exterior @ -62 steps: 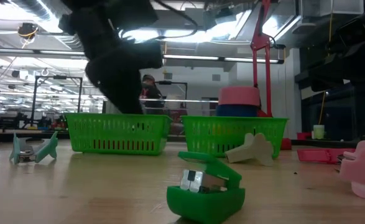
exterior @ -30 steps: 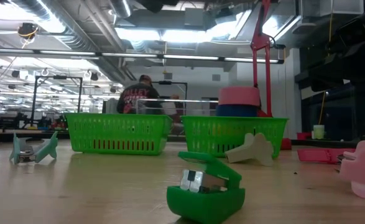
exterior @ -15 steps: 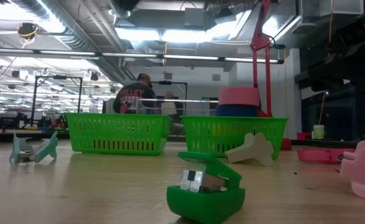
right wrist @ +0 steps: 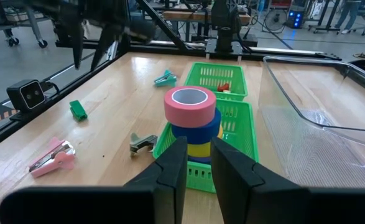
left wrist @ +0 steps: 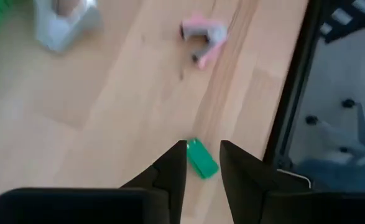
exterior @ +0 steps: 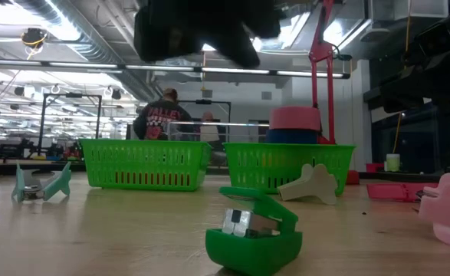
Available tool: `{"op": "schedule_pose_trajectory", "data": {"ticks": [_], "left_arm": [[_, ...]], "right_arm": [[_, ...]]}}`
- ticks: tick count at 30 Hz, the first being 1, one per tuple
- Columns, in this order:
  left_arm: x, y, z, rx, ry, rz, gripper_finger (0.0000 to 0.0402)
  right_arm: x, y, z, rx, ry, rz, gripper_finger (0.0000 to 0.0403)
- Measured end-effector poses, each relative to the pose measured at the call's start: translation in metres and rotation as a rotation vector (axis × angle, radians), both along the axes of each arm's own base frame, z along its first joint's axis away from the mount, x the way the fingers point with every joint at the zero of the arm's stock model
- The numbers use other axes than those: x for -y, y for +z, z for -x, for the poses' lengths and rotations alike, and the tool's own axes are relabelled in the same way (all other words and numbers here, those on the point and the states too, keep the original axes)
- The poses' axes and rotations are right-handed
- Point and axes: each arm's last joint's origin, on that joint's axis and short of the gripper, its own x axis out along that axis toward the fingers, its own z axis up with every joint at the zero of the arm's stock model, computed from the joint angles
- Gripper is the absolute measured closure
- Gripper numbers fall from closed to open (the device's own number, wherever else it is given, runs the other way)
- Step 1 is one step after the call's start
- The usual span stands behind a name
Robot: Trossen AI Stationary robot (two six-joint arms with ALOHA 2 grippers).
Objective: Pick and place Stapler, Stapler remover, tape
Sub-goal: Put the green stapler into the left green bin
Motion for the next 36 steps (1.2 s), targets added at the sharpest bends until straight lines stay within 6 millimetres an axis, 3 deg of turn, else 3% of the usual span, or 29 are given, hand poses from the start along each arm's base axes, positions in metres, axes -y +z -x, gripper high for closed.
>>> {"op": "schedule_pose_trajectory", "data": {"ticks": [5, 14, 25, 29, 33, 36], "left_arm": [[0.007, -0.009, -0.013, -0.059, -0.002, 0.054, 0.0273], [0.011, -0.028, -0.018, -0.14, 0.118, 0.165, 0.0194], [0.009, -0.051, -0.024, -0.207, 0.174, 0.191, 0.0191], [0.004, -0.04, -0.028, -0.122, 0.174, 0.166, 0.0192], [0.008, -0.021, -0.04, 0.049, 0.117, 0.249, 0.0192], [0.015, -0.022, -0.042, 0.058, 0.042, 0.318, 0.0192]], "right_arm": [[0.0, 0.0, 0.0, -0.001, 0.0, 0.001, 0.0331], [0.0, 0.0, 0.0, -0.001, 0.0, 0.0, 0.0331], [0.0, 0.0, 0.0, -0.001, 0.0, 0.0, 0.0331], [0.0, 0.0, 0.0, -0.001, 0.0, 0.0, 0.0331], [0.0, 0.0, 0.0, -0.001, 0.0, 0.0, 0.0331], [0.0, 0.0, 0.0, -0.001, 0.0, 0.0, 0.0331]]}}
